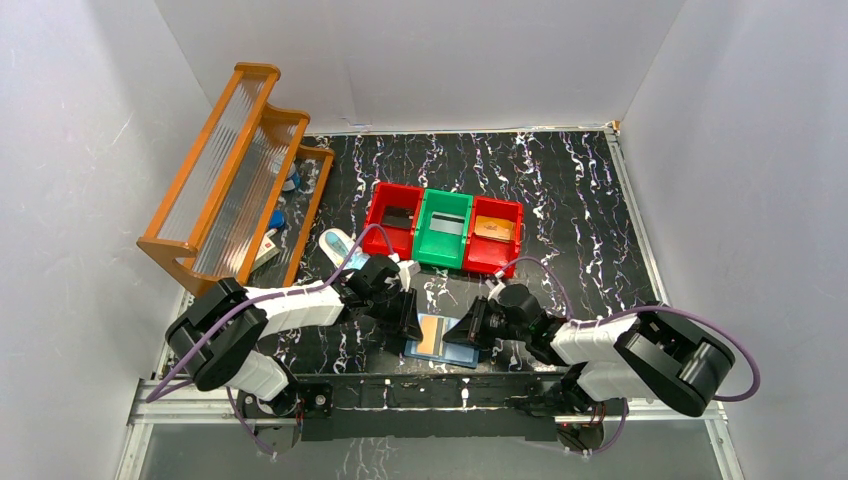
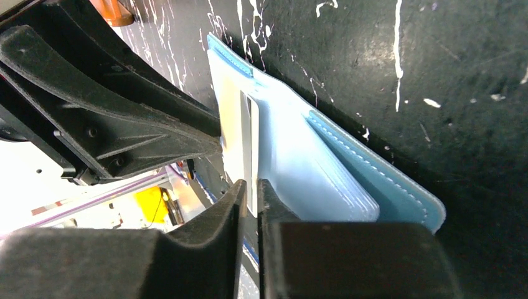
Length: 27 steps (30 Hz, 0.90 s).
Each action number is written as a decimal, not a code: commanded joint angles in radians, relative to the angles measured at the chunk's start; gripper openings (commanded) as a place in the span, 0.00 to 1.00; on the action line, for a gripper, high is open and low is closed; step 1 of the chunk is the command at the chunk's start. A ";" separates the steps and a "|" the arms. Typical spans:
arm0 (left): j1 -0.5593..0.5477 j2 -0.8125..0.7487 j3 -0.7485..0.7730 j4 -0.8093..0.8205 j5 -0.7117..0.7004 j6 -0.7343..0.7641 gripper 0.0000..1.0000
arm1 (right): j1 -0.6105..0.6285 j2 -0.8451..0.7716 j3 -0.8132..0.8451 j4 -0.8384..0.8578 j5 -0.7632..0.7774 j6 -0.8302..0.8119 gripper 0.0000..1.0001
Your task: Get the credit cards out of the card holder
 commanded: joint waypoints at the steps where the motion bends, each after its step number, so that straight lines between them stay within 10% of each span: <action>1: -0.006 0.042 -0.014 -0.084 -0.086 0.025 0.21 | -0.006 -0.011 -0.002 0.064 -0.047 -0.004 0.16; 12: -0.013 0.039 -0.002 -0.093 -0.074 0.032 0.19 | -0.006 0.061 0.005 0.053 -0.017 0.027 0.29; 27: -0.024 0.050 0.008 -0.133 -0.119 0.026 0.14 | -0.008 0.212 -0.026 0.317 -0.089 0.066 0.06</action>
